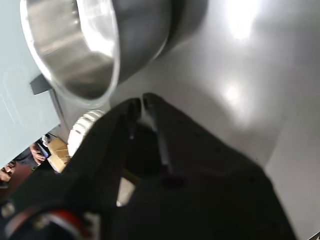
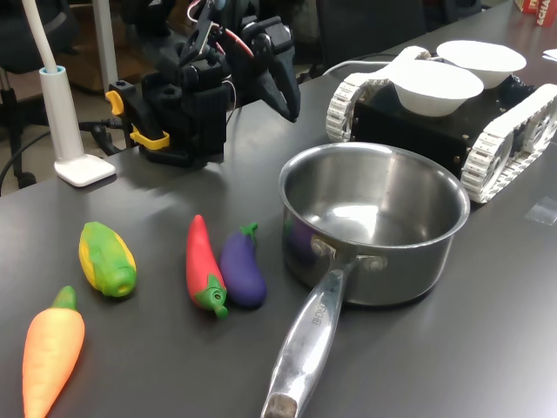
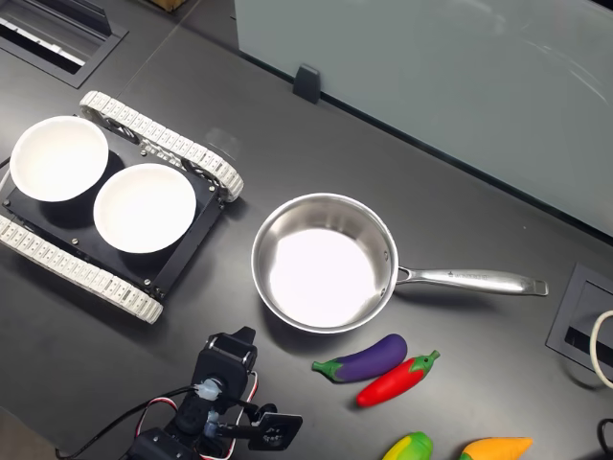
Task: Pick up the chilli and place them in the pan
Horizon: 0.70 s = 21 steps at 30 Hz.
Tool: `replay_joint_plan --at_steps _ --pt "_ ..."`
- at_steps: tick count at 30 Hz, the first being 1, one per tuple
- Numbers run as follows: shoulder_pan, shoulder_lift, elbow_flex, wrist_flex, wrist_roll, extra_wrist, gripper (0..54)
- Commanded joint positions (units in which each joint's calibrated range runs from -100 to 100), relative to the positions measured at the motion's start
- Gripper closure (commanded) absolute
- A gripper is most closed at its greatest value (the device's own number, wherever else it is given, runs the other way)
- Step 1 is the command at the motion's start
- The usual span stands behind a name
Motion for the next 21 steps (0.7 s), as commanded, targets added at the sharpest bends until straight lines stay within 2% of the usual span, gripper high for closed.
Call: replay_joint_plan --at_steps 1,21 --pt "1.85 4.43 -13.79 1.27 0.24 -0.75 53.4" --pt "7.35 14.81 -37.42 2.89 0.39 -1.5 53.4"
